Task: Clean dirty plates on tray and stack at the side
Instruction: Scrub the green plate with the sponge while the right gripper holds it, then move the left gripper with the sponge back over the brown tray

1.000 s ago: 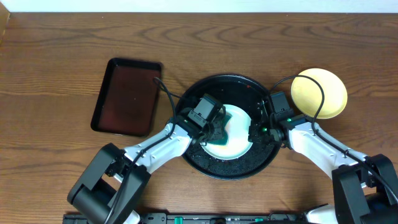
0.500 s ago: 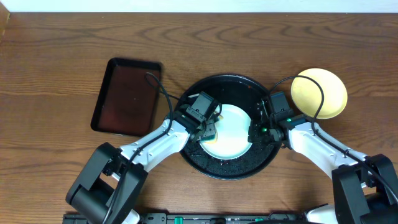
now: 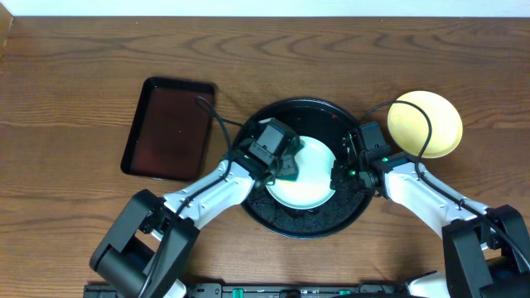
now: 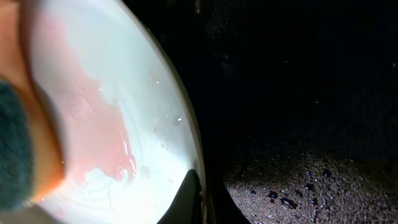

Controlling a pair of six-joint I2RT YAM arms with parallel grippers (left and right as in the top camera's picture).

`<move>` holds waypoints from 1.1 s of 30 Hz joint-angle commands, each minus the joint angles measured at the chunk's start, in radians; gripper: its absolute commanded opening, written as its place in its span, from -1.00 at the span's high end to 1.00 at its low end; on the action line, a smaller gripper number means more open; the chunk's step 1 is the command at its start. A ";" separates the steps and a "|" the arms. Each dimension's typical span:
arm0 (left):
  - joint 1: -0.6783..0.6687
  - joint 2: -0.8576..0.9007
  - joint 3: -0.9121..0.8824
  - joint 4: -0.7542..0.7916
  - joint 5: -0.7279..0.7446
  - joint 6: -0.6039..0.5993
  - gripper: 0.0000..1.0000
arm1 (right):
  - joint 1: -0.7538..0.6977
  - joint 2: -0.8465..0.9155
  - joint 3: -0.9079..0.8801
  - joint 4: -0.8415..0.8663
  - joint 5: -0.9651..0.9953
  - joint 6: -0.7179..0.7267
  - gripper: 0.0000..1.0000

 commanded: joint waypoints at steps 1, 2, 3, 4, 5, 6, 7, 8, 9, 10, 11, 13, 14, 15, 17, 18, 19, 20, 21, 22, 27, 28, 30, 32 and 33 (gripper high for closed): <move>-0.038 0.018 -0.008 0.023 0.031 -0.047 0.85 | 0.003 0.007 -0.014 -0.023 0.062 -0.008 0.97; -0.047 0.018 -0.008 0.035 0.032 -0.047 0.85 | 0.003 0.007 -0.014 -0.023 0.062 -0.008 0.97; -0.054 0.018 -0.008 0.047 0.032 -0.047 0.85 | 0.003 0.007 -0.014 -0.025 0.062 -0.008 0.97; -0.058 0.018 -0.008 0.066 0.032 -0.047 0.85 | 0.003 0.007 -0.014 -0.029 0.062 -0.008 0.97; -0.061 0.018 -0.008 0.079 0.032 -0.047 0.85 | 0.003 0.007 -0.014 -0.032 0.062 -0.008 0.97; -0.061 0.018 -0.008 0.095 0.037 -0.047 0.85 | 0.003 0.007 -0.014 -0.034 0.062 -0.008 0.97; -0.061 0.018 -0.008 0.103 0.053 -0.047 0.85 | 0.003 0.007 -0.014 -0.035 0.062 -0.008 0.97; -0.061 0.018 -0.008 0.109 0.073 -0.047 0.85 | 0.003 0.007 -0.014 -0.034 0.062 -0.008 0.97; -0.061 0.018 -0.008 0.109 0.102 -0.047 0.85 | 0.003 0.007 -0.014 -0.034 0.063 -0.008 0.97; -0.061 0.018 -0.008 0.109 0.153 -0.047 0.85 | 0.003 0.007 -0.014 -0.034 0.063 -0.008 0.97; -0.061 0.018 -0.008 0.109 0.225 -0.047 0.85 | 0.003 0.007 -0.014 -0.033 0.063 -0.008 0.97; -0.061 0.018 -0.008 0.108 0.294 -0.047 0.85 | 0.003 0.007 -0.014 -0.033 0.063 -0.008 0.97; -0.059 0.017 -0.008 0.101 0.295 -0.024 0.85 | 0.003 0.007 -0.014 -0.031 0.062 -0.008 0.97; -0.053 0.016 -0.008 0.099 0.275 0.008 0.85 | 0.003 0.007 -0.014 -0.031 0.062 -0.008 0.97; -0.030 0.013 -0.008 0.084 0.211 0.063 0.85 | 0.003 0.007 -0.014 -0.035 0.063 -0.008 0.97; -0.012 0.005 -0.008 0.078 0.176 0.102 0.85 | 0.003 0.007 -0.014 -0.040 0.063 -0.009 0.97; 0.003 -0.005 -0.008 0.078 0.155 0.146 0.85 | 0.003 0.007 -0.014 -0.042 0.063 -0.010 0.97; 0.021 -0.024 -0.008 0.074 0.128 0.202 0.85 | 0.003 0.007 -0.014 -0.044 0.063 -0.018 0.97; 0.044 -0.060 -0.008 0.060 0.080 0.252 0.85 | 0.003 0.007 -0.014 -0.043 0.063 -0.020 0.97; 0.058 -0.092 -0.008 0.044 0.040 0.269 0.85 | 0.003 0.007 -0.014 -0.042 0.063 -0.020 0.97; 0.192 -0.368 -0.008 -0.119 -0.248 0.269 0.85 | 0.003 0.002 -0.010 -0.031 0.062 -0.021 0.98; 0.230 -0.416 -0.008 -0.145 -0.246 0.269 0.85 | 0.003 -0.007 -0.003 -0.032 0.061 -0.036 0.98; 0.308 -0.500 -0.008 -0.203 -0.246 0.269 0.85 | 0.003 -0.034 0.022 -0.040 0.061 -0.080 0.98; 0.377 -0.555 -0.008 -0.247 -0.239 0.269 0.85 | 0.003 -0.077 0.068 -0.067 0.063 -0.130 0.97; 0.413 -0.579 -0.008 -0.274 -0.239 0.270 0.85 | 0.003 -0.111 0.111 -0.093 0.080 -0.178 0.98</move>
